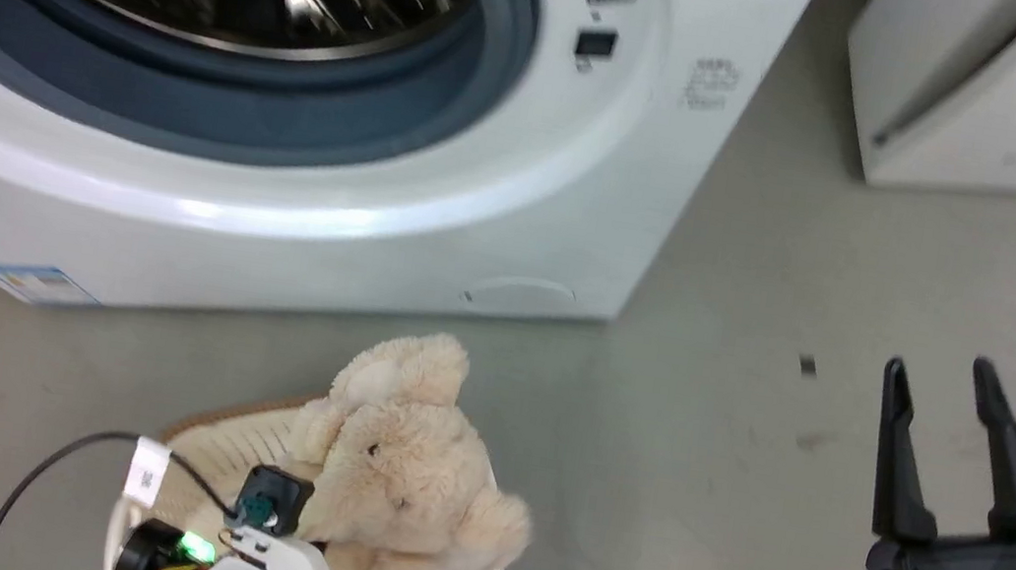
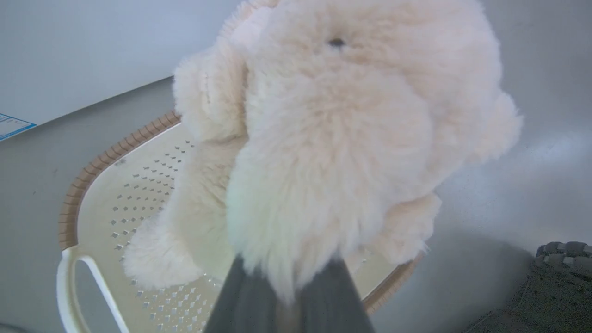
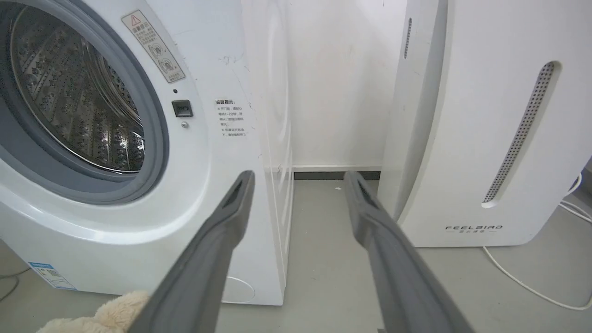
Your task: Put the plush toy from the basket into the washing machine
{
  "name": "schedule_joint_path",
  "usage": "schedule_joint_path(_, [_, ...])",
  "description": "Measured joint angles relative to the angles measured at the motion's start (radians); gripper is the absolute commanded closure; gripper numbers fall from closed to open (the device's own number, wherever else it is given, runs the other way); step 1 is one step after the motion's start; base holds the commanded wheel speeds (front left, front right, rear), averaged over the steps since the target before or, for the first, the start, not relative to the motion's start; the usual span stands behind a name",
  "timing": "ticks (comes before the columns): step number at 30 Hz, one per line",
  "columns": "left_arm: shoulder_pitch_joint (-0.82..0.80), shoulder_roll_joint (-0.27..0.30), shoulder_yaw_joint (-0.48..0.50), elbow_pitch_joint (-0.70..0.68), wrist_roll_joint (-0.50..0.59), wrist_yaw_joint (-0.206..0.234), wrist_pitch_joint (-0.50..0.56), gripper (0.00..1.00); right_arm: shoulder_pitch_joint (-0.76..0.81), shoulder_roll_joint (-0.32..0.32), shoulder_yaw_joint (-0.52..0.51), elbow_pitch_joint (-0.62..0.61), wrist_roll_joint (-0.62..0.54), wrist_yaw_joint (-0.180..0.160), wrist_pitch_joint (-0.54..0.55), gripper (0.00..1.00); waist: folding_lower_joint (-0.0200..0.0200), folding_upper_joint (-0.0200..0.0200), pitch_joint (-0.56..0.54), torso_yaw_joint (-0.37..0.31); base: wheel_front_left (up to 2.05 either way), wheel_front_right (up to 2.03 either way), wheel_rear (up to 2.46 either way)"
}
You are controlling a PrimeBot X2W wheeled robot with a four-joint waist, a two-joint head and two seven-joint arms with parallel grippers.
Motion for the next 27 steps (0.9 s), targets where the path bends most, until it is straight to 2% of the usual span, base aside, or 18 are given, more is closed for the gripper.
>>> schedule_joint_path(16, [0.201,0.012,0.140,-0.399,0.022,0.024,0.000,1.00,0.069,0.000,-0.017,0.017,-0.010,0.000,0.000,0.00,0.0000,0.0000,-0.188,0.099,0.00,0.00,0.00])
schedule_joint_path(27, [0.245,0.007,0.258,-0.640,0.016,0.020,0.000,1.00,0.079,0.000,-0.009,0.014,0.003,0.000,0.000,0.00,0.0000,0.0000,-0.197,0.111,0.00,0.00,0.00])
